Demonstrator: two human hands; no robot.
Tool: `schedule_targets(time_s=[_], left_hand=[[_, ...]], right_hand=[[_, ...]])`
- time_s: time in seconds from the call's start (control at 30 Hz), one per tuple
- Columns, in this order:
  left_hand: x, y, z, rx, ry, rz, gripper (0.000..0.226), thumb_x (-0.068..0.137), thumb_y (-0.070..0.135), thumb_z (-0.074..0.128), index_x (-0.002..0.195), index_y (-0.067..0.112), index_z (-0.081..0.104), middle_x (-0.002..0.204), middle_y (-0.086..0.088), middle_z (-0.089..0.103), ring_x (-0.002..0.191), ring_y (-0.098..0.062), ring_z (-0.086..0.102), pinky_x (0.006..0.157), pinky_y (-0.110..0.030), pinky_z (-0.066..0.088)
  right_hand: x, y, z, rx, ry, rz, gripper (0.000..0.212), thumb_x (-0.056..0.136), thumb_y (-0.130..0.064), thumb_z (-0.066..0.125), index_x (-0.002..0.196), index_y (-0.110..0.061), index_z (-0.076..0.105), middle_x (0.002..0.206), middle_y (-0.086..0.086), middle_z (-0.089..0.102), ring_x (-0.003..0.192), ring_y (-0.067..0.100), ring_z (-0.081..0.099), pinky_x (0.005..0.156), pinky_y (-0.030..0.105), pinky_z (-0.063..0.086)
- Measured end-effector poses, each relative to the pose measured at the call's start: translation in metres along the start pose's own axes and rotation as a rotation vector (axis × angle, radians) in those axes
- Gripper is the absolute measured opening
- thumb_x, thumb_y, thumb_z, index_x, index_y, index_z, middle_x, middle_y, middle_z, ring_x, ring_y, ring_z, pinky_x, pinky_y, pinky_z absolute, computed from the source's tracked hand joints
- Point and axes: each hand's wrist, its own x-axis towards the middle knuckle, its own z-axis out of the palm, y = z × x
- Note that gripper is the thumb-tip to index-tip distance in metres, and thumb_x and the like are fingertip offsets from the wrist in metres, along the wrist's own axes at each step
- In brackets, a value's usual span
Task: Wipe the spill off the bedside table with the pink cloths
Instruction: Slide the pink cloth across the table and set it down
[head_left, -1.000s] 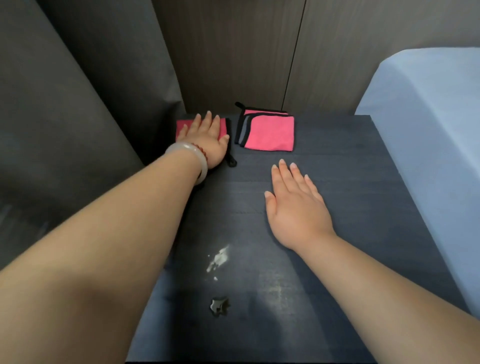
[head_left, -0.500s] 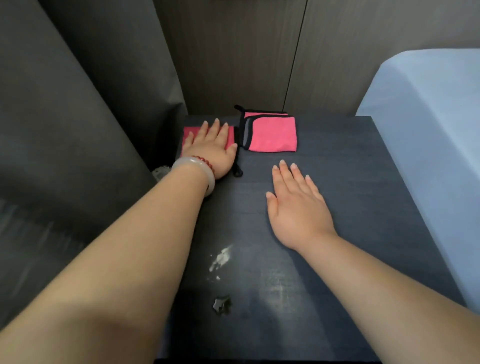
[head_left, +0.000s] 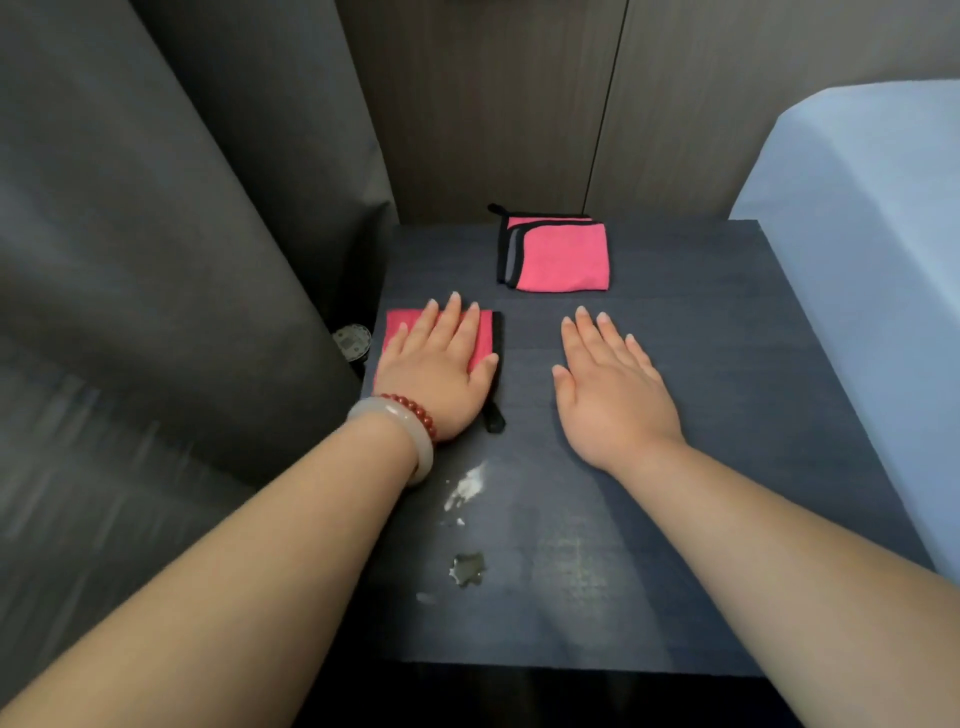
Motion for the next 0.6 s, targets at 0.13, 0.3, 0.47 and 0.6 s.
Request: schedule_targets(time_s=[0.13,0.3,0.47,0.6], left_hand=[[0.033,-0.002,-0.011,0.003,-0.091,-0.092,0.065,0.1,0.052,0.017,0.155,0.027,-0.005,0.162,0.005,-0.015,0.149,-0.018,-0.011,0.119,-0.042,-0.001],[-0.056,0.015,0.01,-0.026,-0.003,-0.006,0.064,0.1,0.052,0.015,0.154,0.027,-0.007,0.162,0.005,-0.014,0.148,-0.017,-0.012,0.12,-0.042,-0.003],[-0.084,0.015,0.015,-0.006,0.019,0.023,0.065,0.098,0.056,0.016,0.154,0.031,-0.005,0.162,0.007,-0.012,0.148,-0.014,-0.012,0.119,-0.04,-0.006],[-0.035,0.012,0.003,-0.03,-0.062,-0.036,0.065,0.098,0.056,0.016,0.154,0.032,-0.006,0.162,0.008,-0.015,0.148,-0.017,-0.013,0.119,-0.046,-0.003]], right_hand=[[-0.002,0.002,-0.001,0.033,0.016,0.005,0.055,0.103,-0.033,0.021,0.156,-0.019,0.013,0.164,-0.004,0.003,0.15,0.012,-0.002,0.121,0.032,-0.002],[-0.001,0.001,0.001,0.05,0.034,0.001,0.054,0.103,-0.029,0.025,0.155,-0.019,0.018,0.164,-0.003,0.008,0.15,0.013,0.003,0.121,0.031,0.0],[-0.007,0.003,0.002,0.059,0.046,0.001,0.053,0.102,-0.027,0.028,0.154,-0.018,0.021,0.163,-0.003,0.012,0.15,0.013,0.006,0.121,0.032,0.003],[-0.014,0.004,0.0,0.058,0.032,-0.015,0.053,0.103,-0.027,0.027,0.154,-0.018,0.021,0.163,-0.002,0.011,0.15,0.014,0.005,0.121,0.032,0.003]])
